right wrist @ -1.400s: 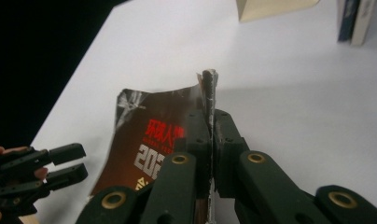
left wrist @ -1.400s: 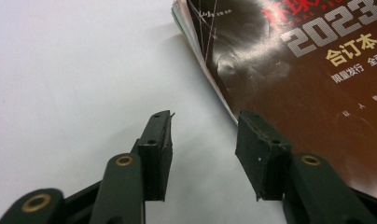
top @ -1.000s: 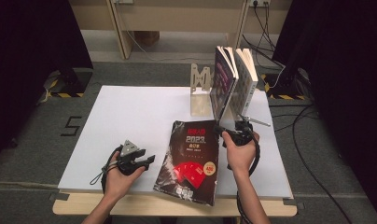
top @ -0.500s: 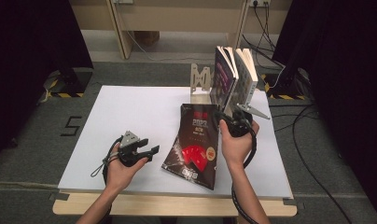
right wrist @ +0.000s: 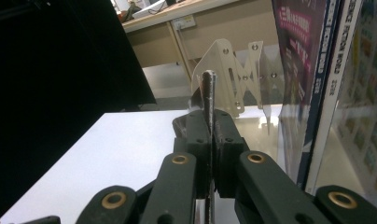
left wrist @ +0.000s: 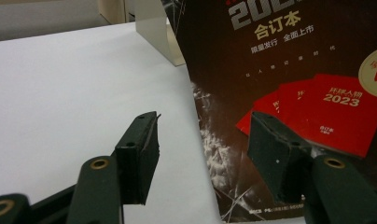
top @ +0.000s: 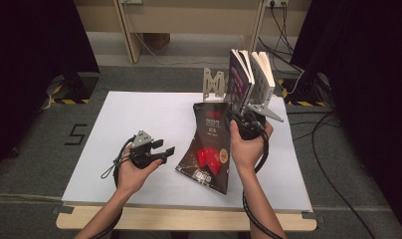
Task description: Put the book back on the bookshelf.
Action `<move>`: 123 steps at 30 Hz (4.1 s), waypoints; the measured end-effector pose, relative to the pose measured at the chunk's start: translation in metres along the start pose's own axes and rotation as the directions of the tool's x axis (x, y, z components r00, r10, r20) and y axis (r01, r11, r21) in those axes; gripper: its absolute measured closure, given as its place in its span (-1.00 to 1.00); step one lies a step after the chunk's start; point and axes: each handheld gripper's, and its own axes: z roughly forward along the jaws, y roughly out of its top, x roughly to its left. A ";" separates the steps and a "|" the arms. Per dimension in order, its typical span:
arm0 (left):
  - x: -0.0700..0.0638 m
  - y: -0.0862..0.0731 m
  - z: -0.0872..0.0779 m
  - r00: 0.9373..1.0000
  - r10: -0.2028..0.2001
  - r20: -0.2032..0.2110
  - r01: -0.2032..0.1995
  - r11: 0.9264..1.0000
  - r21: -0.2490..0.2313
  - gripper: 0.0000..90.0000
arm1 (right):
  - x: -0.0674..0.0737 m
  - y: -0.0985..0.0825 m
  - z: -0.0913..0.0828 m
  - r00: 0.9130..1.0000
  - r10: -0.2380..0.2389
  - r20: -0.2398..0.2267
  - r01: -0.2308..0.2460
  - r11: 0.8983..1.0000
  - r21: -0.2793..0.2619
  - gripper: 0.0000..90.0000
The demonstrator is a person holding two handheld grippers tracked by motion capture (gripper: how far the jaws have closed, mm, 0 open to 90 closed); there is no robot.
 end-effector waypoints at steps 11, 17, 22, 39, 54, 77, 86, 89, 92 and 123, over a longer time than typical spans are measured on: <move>0.001 0.001 0.002 1.000 -0.004 -0.002 0.004 1.000 0.011 -0.03 | -0.004 0.005 -0.020 1.000 0.000 0.007 0.000 0.999 -0.034 0.95; 0.001 0.005 0.002 1.000 -0.004 0.001 0.004 1.000 0.005 -0.03 | -0.003 0.010 -0.026 1.000 -0.002 0.024 0.003 0.998 -0.069 0.95; -0.001 0.009 0.003 1.000 0.006 0.003 -0.006 1.000 -0.003 -0.03 | -0.002 0.017 -0.032 0.999 -0.014 0.042 0.020 0.992 -0.128 0.95; -0.003 0.020 0.011 1.000 0.006 -0.014 -0.006 0.999 -0.032 -0.18 | 0.006 0.032 -0.005 0.997 -0.046 0.070 0.062 0.965 -0.256 0.95; -0.010 0.045 0.019 1.000 0.011 -0.006 -0.011 0.998 -0.062 -0.24 | 0.016 0.036 0.021 0.994 -0.047 0.100 0.073 0.960 -0.272 0.95; -0.070 0.106 0.050 0.994 0.043 0.101 -0.032 0.993 -0.112 -0.32 | 0.024 0.018 0.016 0.996 -0.053 0.066 0.068 0.966 -0.251 0.94; -0.083 0.114 0.067 0.991 0.046 0.128 -0.033 0.994 -0.101 -0.32 | 0.026 0.018 0.016 0.997 -0.054 0.056 0.066 0.968 -0.243 0.93; -0.087 0.116 0.069 0.989 0.046 0.140 -0.032 0.994 -0.102 -0.33 | 0.027 0.018 0.016 0.997 -0.057 0.052 0.068 0.968 -0.243 0.93; -0.089 0.117 0.071 0.988 0.047 0.149 -0.033 0.995 -0.096 -0.32 | 0.026 0.018 0.018 0.997 -0.062 0.054 0.073 0.968 -0.241 0.93; -0.103 0.116 0.090 0.995 -0.006 0.097 0.011 0.999 -0.051 0.33 | 0.030 0.021 0.020 0.998 -0.054 0.013 0.056 0.981 -0.186 0.92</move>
